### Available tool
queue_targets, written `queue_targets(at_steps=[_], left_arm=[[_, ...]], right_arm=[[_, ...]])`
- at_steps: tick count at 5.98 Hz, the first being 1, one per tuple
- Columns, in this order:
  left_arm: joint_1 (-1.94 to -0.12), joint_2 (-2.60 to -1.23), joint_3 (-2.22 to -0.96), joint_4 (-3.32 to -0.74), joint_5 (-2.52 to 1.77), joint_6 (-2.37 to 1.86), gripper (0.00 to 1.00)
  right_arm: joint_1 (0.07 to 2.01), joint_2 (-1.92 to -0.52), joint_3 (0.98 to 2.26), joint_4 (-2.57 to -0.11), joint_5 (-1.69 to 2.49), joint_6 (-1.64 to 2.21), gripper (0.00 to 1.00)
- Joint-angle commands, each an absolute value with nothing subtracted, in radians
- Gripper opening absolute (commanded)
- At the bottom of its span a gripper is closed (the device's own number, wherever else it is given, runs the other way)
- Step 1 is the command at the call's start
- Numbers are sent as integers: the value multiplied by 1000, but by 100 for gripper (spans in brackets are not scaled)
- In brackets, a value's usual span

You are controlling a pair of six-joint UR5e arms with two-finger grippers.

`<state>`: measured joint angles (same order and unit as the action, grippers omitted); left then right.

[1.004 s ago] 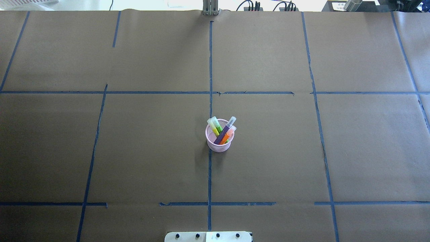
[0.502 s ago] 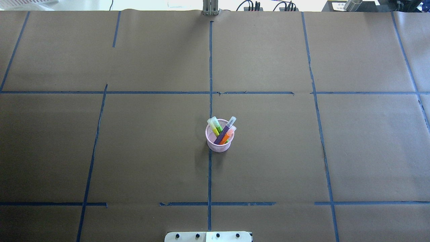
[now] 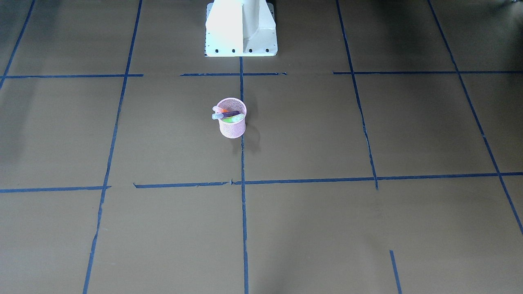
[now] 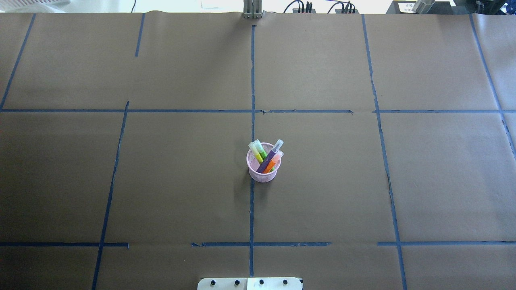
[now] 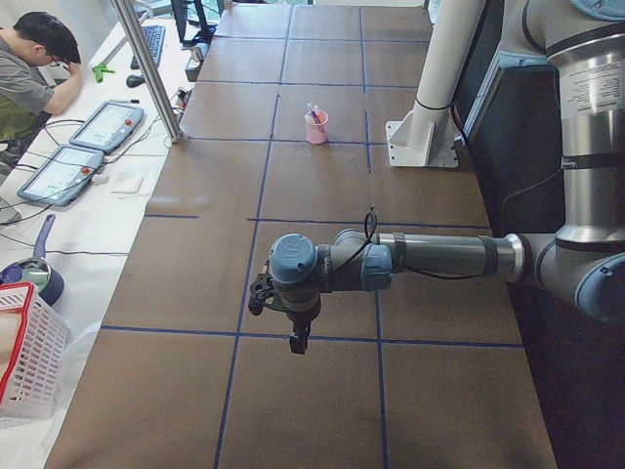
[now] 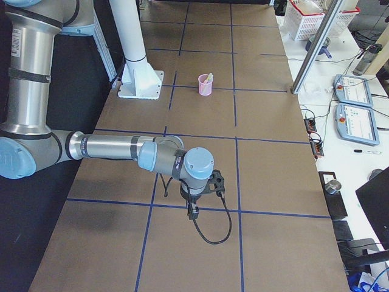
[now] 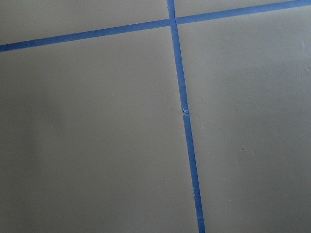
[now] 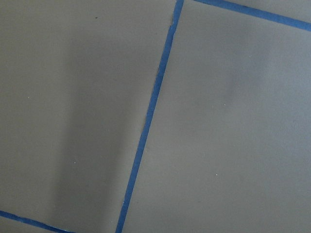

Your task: Collect pens into pen holder

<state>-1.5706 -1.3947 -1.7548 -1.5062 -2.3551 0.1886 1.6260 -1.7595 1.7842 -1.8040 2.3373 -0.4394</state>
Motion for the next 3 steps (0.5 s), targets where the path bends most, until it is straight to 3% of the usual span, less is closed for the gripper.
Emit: queue_targets(at_steps=[1,3], left_arm=[[-1571,-1394,-1756,-1506,-2356,189,100],[-1569,-1396,-1761,-1506,-2355,189,100]], right_arm=[[1626,-1759,1784,-1804,2338,-440,100],[1626,-1759,1786,-1804,2341,-440,100]])
